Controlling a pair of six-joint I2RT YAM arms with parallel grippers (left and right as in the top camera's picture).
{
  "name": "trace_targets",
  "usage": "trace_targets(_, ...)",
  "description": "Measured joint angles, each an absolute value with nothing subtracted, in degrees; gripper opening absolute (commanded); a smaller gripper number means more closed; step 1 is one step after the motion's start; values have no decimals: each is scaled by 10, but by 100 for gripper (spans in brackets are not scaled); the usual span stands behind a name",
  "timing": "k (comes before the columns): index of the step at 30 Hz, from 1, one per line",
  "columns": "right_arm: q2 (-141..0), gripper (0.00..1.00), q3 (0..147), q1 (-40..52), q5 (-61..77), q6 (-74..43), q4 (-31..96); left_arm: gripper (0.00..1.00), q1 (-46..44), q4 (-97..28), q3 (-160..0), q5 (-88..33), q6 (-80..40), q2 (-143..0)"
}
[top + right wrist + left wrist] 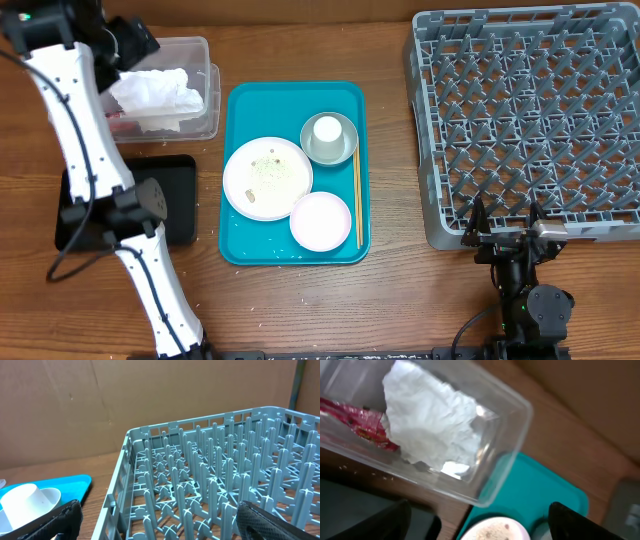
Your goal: Sort waste into correct bins and load items into the dishwasher
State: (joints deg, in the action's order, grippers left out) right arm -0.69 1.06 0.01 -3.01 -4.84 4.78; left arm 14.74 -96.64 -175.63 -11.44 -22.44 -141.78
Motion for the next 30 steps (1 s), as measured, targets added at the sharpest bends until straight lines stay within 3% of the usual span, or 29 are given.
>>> trace_targets(6,-7,100,11,0,-30,-48,48,100,131,-966,-1768,-158,-192,-1280)
trace_targets(10,-7,100,11,0,-30,-48,48,100,100,-964,-1746,-180,-175,-1193)
trace_targets(14,-7,100,11,0,-30,-48,48,100,54,-966,-1623,-168,-171,-1096)
trace_targets(19,-7,100,11,0,-30,-48,48,100,8,-968,-1459,-44,-182,-1005)
trace_targets(23,-7,100,11,0,-30,-48,48,100,43,-969,-1389,44,-209,-978)
trace_targets(30,-7,100,11,0,-30,-49,48,100,176,-968,-1345,99,-241,-978)
